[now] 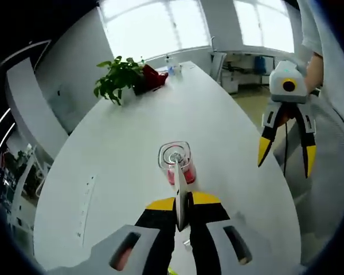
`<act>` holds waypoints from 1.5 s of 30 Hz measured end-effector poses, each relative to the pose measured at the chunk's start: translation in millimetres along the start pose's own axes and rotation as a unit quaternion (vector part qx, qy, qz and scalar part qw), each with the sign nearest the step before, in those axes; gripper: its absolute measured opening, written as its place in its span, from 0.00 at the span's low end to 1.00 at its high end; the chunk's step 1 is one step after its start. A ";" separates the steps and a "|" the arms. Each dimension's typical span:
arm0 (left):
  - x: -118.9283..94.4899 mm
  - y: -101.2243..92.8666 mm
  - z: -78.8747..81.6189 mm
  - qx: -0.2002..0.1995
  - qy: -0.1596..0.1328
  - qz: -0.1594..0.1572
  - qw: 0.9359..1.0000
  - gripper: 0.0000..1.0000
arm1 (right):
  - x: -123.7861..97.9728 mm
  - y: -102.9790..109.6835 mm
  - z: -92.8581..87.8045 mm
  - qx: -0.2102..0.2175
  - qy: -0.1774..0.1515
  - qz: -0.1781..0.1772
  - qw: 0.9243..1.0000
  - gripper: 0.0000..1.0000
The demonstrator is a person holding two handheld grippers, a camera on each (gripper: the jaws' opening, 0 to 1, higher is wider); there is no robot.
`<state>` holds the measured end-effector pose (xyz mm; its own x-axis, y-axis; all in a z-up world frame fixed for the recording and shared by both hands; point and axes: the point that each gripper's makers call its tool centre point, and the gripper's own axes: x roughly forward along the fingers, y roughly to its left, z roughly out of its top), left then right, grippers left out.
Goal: Arrange the skincare products in the storage area until every visible bottle or jar stands upright without overlapping.
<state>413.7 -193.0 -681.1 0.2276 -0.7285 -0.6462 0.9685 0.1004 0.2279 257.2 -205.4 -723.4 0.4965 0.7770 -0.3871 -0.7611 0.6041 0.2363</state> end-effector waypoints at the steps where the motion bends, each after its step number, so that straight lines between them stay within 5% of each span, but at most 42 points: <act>1: 0.2 -0.2 0.9 -0.002 -0.002 -0.001 1.000 0.11 | 0.1 0.3 0.0 0.000 0.000 0.000 1.000 0.57; 30: 0.0 8.3 8.7 -0.042 -0.044 0.004 0.998 0.24 | -9.8 -11.1 2.2 0.013 0.005 -0.047 0.999 0.73; 45: 8.2 0.2 -4.3 -0.048 -0.020 -0.011 0.999 0.24 | -24.7 -17.9 -1.4 0.025 0.005 -0.089 0.996 0.85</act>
<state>416.2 -196.0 -689.5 0.2033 -0.7571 -0.6208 0.9790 0.1474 0.1408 258.0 -235.6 -719.2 0.6180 0.6545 -0.4356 -0.6388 0.7410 0.2072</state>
